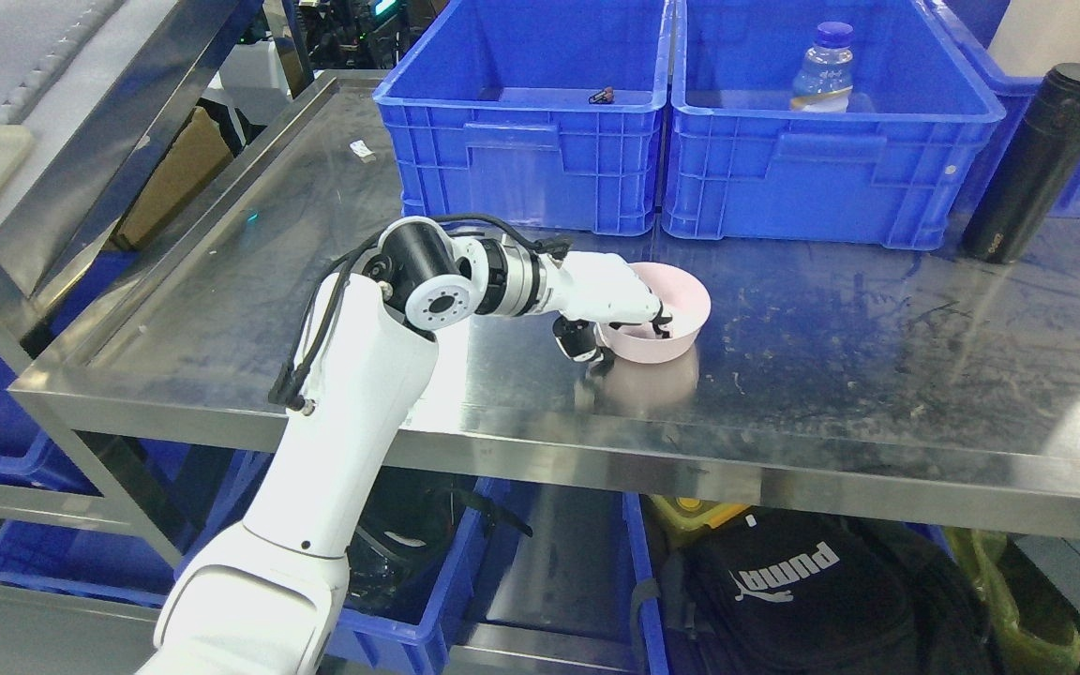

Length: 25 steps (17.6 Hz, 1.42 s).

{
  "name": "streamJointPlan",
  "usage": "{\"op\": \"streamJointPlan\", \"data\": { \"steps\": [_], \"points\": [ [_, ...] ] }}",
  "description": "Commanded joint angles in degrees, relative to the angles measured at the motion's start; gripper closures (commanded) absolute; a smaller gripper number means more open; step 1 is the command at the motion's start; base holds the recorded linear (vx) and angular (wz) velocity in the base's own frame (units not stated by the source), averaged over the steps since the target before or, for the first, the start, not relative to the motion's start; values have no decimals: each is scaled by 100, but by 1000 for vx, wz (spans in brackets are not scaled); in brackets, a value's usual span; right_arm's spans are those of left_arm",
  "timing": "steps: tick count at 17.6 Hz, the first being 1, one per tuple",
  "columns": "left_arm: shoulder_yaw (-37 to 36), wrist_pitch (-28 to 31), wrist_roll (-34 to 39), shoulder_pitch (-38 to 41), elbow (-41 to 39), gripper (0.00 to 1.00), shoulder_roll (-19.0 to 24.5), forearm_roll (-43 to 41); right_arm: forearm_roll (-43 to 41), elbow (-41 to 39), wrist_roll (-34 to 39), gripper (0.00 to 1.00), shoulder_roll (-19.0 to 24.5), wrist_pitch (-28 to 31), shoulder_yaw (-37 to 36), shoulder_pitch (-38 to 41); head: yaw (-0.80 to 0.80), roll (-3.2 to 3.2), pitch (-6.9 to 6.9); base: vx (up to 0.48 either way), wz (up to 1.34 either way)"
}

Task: Stack pink IKEA bowl on shelf middle layer
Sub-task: 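Lift the pink bowl off the table with the left hand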

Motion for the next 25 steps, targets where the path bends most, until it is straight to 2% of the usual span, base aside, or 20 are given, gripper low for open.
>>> {"op": "streamJointPlan", "data": {
  "steps": [1,6,11,15,18,25],
  "points": [
    [941,-234,19,-120,-133,100,57,343,0,-100,0,0,-100,1,0,122,0,0,0,0,-63],
    [1039,-234,19,-120,-431,100,57,931,0,-100,0,0,-100,1,0,122,0,0,0,13,23],
    [1127,-287,10,-111,-598,100,57,1134,0,-100,0,0,-100,1,0,122,0,0,0,19,32],
    [1241,-383,10,-111,-888,100,57,1766,0,-100,0,0,-100,1,0,122,0,0,0,24,3],
    [1469,-788,10,-111,-977,100,57,2144,0,-100,0,0,-100,1,0,122,0,0,0,23,54],
    [1979,-788,36,-102,-995,100,57,3164,0,-100,0,0,-100,1,0,122,0,0,0,25,49]
  ]
}}
